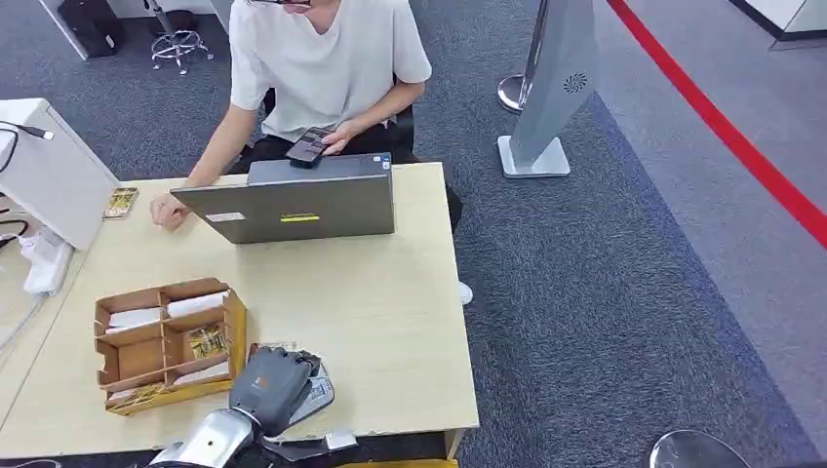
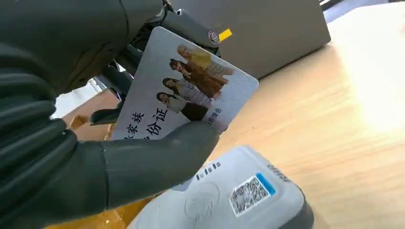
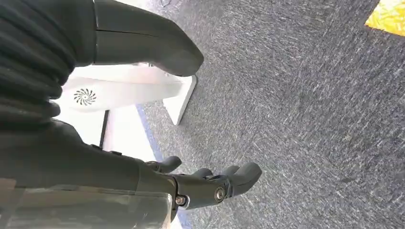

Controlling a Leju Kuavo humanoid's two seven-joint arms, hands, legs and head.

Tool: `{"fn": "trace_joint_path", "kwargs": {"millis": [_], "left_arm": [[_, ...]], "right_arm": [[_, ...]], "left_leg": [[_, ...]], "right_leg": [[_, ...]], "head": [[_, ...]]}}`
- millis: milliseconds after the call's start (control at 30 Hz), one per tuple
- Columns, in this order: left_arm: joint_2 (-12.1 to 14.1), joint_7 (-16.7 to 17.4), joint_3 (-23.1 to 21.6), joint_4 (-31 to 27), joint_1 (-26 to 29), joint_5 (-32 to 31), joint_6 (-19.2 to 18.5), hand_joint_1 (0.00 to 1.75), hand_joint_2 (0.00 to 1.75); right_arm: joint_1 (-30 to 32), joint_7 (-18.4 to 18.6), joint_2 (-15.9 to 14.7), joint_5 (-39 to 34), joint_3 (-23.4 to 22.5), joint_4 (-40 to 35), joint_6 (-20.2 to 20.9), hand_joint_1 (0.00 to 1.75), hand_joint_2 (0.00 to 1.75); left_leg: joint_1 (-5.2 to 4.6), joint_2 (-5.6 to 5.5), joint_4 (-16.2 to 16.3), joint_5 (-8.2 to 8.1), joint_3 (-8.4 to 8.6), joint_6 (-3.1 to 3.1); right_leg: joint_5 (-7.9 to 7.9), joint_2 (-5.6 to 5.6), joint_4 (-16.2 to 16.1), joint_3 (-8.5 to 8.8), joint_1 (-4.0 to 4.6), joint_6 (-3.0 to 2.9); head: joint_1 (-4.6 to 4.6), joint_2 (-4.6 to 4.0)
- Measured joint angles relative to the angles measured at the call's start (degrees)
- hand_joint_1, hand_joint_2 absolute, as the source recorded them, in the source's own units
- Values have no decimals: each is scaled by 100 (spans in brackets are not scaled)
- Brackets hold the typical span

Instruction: Pass the card to the sensor for recognition and then transmit it.

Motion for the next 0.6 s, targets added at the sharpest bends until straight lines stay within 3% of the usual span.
{"fn": "trace_joint_path", "kwargs": {"millis": [600], "left_arm": [[-11, 63, 15, 426, 91, -144, 18, 175, 175]], "right_arm": [[-11, 20, 7, 101, -2, 0, -20, 0, 175]], "left_leg": [[-1, -1, 0, 0, 0, 0]], "right_leg": [[0, -2, 0, 0, -2, 1]], "head": [[-2, 0]]}}
